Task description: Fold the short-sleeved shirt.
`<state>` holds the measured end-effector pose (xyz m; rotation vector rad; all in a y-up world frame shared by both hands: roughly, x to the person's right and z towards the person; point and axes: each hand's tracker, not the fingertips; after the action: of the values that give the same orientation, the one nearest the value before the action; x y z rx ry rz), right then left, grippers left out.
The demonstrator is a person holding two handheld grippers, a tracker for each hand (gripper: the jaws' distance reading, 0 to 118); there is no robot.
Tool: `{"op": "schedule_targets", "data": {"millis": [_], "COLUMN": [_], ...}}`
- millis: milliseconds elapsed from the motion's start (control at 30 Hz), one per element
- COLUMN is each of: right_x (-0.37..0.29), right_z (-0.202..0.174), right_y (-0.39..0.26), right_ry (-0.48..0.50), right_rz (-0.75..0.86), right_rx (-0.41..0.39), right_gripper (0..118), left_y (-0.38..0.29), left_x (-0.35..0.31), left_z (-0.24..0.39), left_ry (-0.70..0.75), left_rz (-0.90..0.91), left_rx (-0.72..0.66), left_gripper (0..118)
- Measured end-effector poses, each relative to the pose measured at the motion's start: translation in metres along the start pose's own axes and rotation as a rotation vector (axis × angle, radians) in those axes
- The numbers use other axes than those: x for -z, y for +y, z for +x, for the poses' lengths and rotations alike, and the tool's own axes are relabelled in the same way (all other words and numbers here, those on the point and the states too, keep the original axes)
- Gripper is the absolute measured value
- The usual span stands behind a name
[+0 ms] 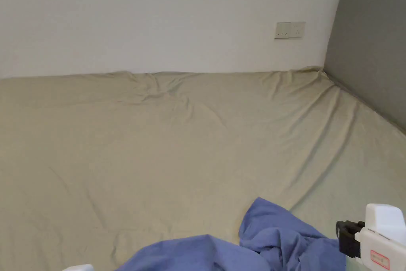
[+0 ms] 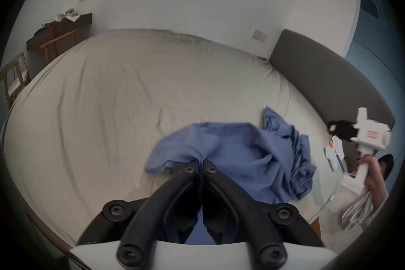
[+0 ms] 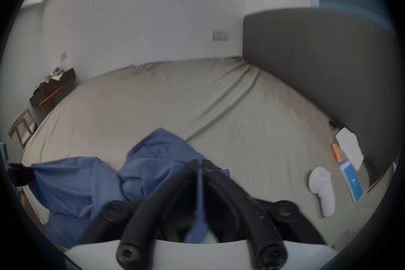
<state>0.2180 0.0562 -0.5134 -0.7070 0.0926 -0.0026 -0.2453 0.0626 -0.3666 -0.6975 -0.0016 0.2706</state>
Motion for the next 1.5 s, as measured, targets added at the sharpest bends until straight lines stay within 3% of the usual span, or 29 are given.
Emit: {"op": "schedule_targets", "data": {"millis": [33, 67, 100, 133, 167, 267, 333, 367, 400, 433, 467, 500, 633, 733, 833, 933, 1033, 1133, 1300, 1500], "right_x": [0.018, 0.038, 0.056, 0.065, 0.077, 0.110, 0.123, 0.126, 0.123, 0.117, 0.110, 0.100, 0.056, -0.001, -0.061, -0.110, -0.149, -0.176, -0.187, -0.152], "right_z": [0.006, 0.012, 0.019, 0.022, 0.026, 0.029, 0.034, 0.038, 0.036, 0.034, 0.031, 0.026, 0.012, 0.009, 0.011, 0.014, 0.010, 0.015, 0.011, 0.004], "right_y": [0.002, 0.002, 0.000, 0.000, 0.000, -0.007, -0.014, -0.020, -0.022, -0.024, -0.025, -0.029, -0.019, -0.005, 0.003, 0.013, 0.026, 0.038, 0.068, 0.122], "right_ry": [0.003, 0.009, 0.005, 0.021, 0.054, 0.035, 0.042, 0.069, 0.099, 0.085, 0.133, 0.163, 0.127, 0.168, 0.115, 0.121, 0.032, 0.073, 0.058, 0.050], "right_rz": [-0.051, -0.093, -0.131, -0.121, -0.153, -0.298, -0.345, -0.370, -0.364, -0.330, -0.289, -0.292, -0.112, 0.066, 0.242, 0.384, 0.491, 0.570, 0.610, 0.611], "right_rx": [-0.005, 0.013, 0.010, 0.012, 0.015, -0.040, -0.013, 0.017, 0.059, 0.045, 0.037, 0.041, 0.032, 0.166, 0.197, 0.281, 0.240, 0.314, 0.306, 0.259], "right_gripper": [107, 118, 117, 107, 104, 103, 98, 84, 61, 32, 15, 8, 6, 6, 6, 6, 5, 5, 5, 5], "left_y": [0.003, 0.006, 0.009, 0.012, 0.014, 0.019, 0.017, 0.017, 0.016, 0.015, 0.015, 0.014, 0.013, 0.021, 0.039, 0.060, 0.085, 0.105, 0.135, 0.182], "left_x": [-0.002, -0.004, -0.006, -0.007, -0.011, -0.011, -0.008, -0.006, -0.005, -0.004, -0.003, -0.001, 0.004, -0.014, -0.046, -0.083, -0.116, -0.130, -0.138, -0.089], "left_z": [0.008, 0.011, 0.012, 0.012, 0.019, 0.020, 0.019, 0.017, 0.016, 0.017, 0.016, 0.014, -0.005, -0.011, -0.028, -0.037, -0.047, -0.064, -0.063, -0.077], "left_ry": [-0.017, -0.031, -0.029, -0.040, -0.052, -0.065, -0.059, -0.057, -0.047, -0.041, -0.027, -0.019, 0.050, 0.082, 0.131, 0.195, 0.248, 0.255, 0.290, 0.264], "left_rz": [0.000, 0.022, 0.030, 0.031, 0.029, 0.036, 0.043, 0.036, 0.039, 0.037, 0.030, 0.029, 0.052, 0.120, 0.254, 0.382, 0.469, 0.514, 0.572, 0.523], "left_rx": [0.006, 0.003, -0.001, 0.003, 0.007, 0.012, 0.009, 0.010, 0.005, 0.006, 0.009, 0.010, -0.020, -0.070, -0.109, -0.115, -0.105, -0.123, -0.147, -0.148], "left_gripper": [1, 1, 1, 1, 1, 1, 1, 1, 1, 1, 1, 1, 1, 1, 1, 1, 1, 1, 1, 1]}}
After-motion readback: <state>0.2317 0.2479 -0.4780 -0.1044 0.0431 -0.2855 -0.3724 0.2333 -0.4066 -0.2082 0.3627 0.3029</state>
